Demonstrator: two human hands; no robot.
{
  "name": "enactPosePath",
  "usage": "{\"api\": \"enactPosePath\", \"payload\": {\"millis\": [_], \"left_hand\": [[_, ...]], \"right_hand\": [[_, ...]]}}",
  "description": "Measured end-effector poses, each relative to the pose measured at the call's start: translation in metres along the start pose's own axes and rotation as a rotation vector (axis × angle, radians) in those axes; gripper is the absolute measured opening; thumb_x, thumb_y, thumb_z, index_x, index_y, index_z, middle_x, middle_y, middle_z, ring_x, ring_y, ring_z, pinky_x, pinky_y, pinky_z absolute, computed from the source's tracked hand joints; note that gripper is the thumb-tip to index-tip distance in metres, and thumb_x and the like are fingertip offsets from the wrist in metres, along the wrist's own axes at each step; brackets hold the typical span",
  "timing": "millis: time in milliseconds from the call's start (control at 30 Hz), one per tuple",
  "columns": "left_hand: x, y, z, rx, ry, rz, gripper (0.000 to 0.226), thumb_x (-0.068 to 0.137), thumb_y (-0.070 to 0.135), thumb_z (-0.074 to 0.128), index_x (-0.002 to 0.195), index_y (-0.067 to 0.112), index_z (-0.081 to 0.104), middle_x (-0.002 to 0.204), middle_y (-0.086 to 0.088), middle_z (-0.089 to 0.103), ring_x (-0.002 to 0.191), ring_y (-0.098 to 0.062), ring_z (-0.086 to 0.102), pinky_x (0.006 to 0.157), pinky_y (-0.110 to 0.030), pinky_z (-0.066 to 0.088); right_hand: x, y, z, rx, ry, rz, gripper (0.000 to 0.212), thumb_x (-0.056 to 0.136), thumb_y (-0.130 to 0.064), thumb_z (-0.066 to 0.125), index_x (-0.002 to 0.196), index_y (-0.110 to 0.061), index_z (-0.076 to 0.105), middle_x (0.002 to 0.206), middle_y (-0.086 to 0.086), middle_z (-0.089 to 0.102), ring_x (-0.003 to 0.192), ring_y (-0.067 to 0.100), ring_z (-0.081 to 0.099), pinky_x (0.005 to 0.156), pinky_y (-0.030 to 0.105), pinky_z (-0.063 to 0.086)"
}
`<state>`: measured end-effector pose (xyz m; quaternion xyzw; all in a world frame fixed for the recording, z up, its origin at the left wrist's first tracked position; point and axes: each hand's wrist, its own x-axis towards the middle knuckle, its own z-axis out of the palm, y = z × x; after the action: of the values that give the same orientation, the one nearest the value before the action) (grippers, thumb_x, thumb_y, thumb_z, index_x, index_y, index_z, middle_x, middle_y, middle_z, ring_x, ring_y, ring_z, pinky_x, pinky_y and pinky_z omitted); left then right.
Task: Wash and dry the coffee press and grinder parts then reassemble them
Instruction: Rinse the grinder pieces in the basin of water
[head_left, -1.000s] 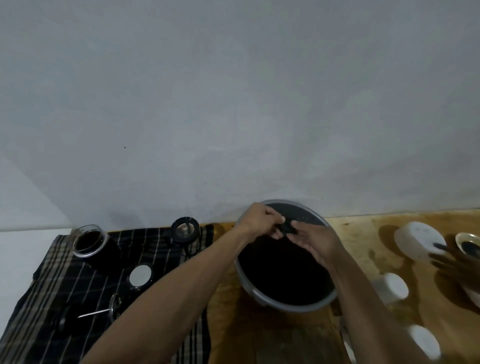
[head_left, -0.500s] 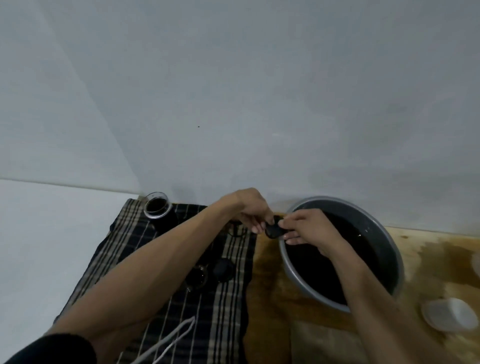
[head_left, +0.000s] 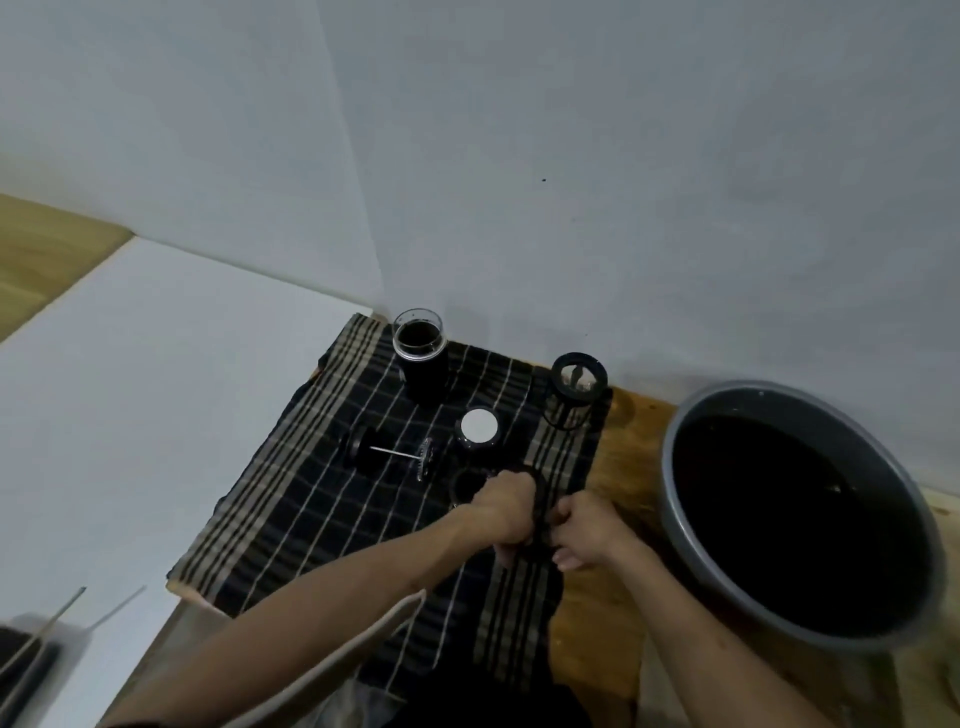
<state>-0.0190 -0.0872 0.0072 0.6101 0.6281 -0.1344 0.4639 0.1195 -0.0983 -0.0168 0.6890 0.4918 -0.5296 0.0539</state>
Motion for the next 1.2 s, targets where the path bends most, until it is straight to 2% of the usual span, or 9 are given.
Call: {"api": "enactPosePath", "payload": {"millis": [167, 333, 533, 633, 800, 967, 1033, 1133, 1200], "left_hand": [[-0.004, 0.000, -0.015, 0.101, 0.161, 0.058, 0.019, 0.092, 0.015, 0.067, 0.105, 0.001, 0.067, 0.102, -0.020, 0.072, 0.093, -0.039, 0.074, 0.083, -0.046, 0.063], [-0.013, -0.020, -0.063, 0.162, 0.426, 0.007, 0.026, 0.092, 0.021, 0.065, 0.112, 0.005, 0.061, 0.103, -0.010, 0.063, 0.100, -0.032, 0.067, 0.070, -0.036, 0.047], [-0.016, -0.054, -0.056, -0.016, 0.294, -0.137, 0.025, 0.097, 0.013, 0.047, 0.107, -0.005, 0.061, 0.112, -0.024, 0.070, 0.091, -0.038, 0.072, 0.079, -0.038, 0.059], [-0.015, -0.056, -0.054, -0.149, 0.276, -0.122, 0.032, 0.092, 0.012, 0.047, 0.107, -0.008, 0.066, 0.108, -0.026, 0.072, 0.099, -0.039, 0.072, 0.085, -0.038, 0.059], [-0.022, -0.039, -0.075, -0.321, 0.213, -0.070, 0.032, 0.096, 0.020, 0.047, 0.103, -0.006, 0.063, 0.072, -0.020, 0.075, 0.063, -0.030, 0.076, 0.076, -0.040, 0.065], [-0.025, 0.023, -0.096, -0.526, 0.272, 0.073, 0.042, 0.104, 0.034, 0.052, 0.102, -0.004, 0.068, 0.068, -0.014, 0.070, 0.050, -0.025, 0.068, 0.063, -0.043, 0.065], [-0.021, 0.056, -0.093, -0.670, 0.204, 0.109, 0.051, 0.102, 0.048, 0.052, 0.106, 0.000, 0.067, 0.073, -0.012, 0.068, 0.051, -0.025, 0.066, 0.063, -0.047, 0.065], [-0.013, 0.109, -0.073, -1.011, -0.264, 0.171, 0.057, 0.104, 0.054, 0.046, 0.130, 0.004, 0.054, 0.100, -0.020, 0.065, 0.062, -0.031, 0.070, 0.058, -0.044, 0.063], [-0.010, 0.141, -0.057, -1.210, -0.416, 0.181, 0.047, 0.106, 0.046, 0.049, 0.130, 0.006, 0.057, 0.117, -0.022, 0.062, 0.080, -0.037, 0.073, 0.061, -0.047, 0.065]], "right_hand": [[0.000, -0.008, -0.003, -0.187, 0.065, -0.067, 0.011, 0.092, -0.014, 0.069, 0.102, -0.013, 0.072, 0.091, 0.010, 0.075, 0.083, 0.024, 0.074, 0.073, 0.039, 0.063], [0.000, -0.037, -0.013, -0.213, 0.210, -0.238, 0.007, 0.094, -0.026, 0.070, 0.097, -0.026, 0.076, 0.094, -0.007, 0.073, 0.089, 0.015, 0.070, 0.085, 0.034, 0.060], [0.010, -0.068, 0.014, -0.132, 0.140, -0.252, 0.026, 0.099, -0.027, 0.066, 0.096, -0.003, 0.074, 0.082, 0.015, 0.076, 0.078, 0.029, 0.074, 0.082, 0.043, 0.063], [0.010, -0.074, 0.023, -0.120, 0.138, -0.212, 0.013, 0.097, -0.014, 0.066, 0.091, -0.004, 0.070, 0.082, 0.014, 0.075, 0.070, 0.025, 0.076, 0.071, 0.035, 0.063], [-0.008, -0.077, -0.013, -0.077, 0.144, -0.185, 0.016, 0.091, -0.015, 0.073, 0.084, 0.000, 0.074, 0.069, 0.014, 0.076, 0.065, 0.023, 0.076, 0.069, 0.031, 0.063], [-0.057, -0.069, -0.104, 0.055, 0.272, -0.226, 0.008, 0.085, -0.017, 0.076, 0.086, -0.011, 0.081, 0.072, 0.009, 0.078, 0.066, 0.021, 0.077, 0.077, 0.033, 0.064], [-0.077, -0.052, -0.141, 0.178, 0.334, -0.243, 0.007, 0.081, -0.010, 0.076, 0.084, -0.007, 0.081, 0.072, 0.007, 0.078, 0.067, 0.024, 0.077, 0.080, 0.038, 0.064], [-0.098, -0.014, -0.180, 0.350, 0.421, -0.253, 0.007, 0.081, -0.003, 0.075, 0.084, 0.002, 0.079, 0.073, 0.010, 0.075, 0.066, 0.020, 0.072, 0.082, 0.041, 0.063], [-0.103, 0.013, -0.194, 0.466, 0.461, -0.246, 0.007, 0.084, -0.003, 0.076, 0.089, 0.000, 0.080, 0.084, 0.016, 0.078, 0.072, 0.021, 0.071, 0.079, 0.036, 0.064]]}}
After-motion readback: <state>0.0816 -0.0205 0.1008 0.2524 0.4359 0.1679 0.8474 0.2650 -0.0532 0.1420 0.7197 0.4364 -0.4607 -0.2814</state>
